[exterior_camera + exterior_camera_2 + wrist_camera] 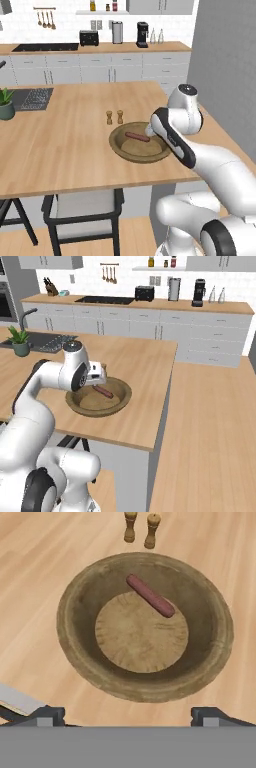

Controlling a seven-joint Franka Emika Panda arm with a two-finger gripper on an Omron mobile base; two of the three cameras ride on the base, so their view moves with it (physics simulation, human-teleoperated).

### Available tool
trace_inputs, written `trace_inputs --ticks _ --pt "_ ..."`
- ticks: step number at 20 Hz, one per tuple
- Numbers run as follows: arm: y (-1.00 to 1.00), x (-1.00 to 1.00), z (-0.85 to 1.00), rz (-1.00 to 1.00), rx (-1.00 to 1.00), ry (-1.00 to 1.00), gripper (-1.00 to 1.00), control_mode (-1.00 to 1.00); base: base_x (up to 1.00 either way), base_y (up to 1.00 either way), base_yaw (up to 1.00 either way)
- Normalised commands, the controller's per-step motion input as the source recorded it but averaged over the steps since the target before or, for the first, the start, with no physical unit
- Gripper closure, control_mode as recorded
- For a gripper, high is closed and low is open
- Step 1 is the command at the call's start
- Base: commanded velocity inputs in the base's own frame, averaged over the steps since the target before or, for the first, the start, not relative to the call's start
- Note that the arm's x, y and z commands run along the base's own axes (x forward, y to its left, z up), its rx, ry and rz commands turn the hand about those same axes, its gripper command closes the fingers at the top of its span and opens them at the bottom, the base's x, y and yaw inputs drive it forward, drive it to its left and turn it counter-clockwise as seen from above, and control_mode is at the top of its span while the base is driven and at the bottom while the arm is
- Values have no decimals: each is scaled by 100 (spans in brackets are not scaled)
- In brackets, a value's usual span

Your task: Place one bun and one sausage from the bowl on each plate.

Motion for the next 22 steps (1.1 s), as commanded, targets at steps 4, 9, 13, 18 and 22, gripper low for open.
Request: trace_inputs --ticks 4,9,13,18,22 --pt "42 100 -13 0 -12 11 -100 -100 0 0 0" --pt "2 96 -1 1 -12 21 -100 -100 0 0 0" --pt "-6 95 -59 10 -1 16 -100 -100 0 0 0" --pt "0 21 -82 21 0 3 -100 -100 0 0 0" --pt "-2 9 -69 22 0 0 -100 -100 0 0 0"
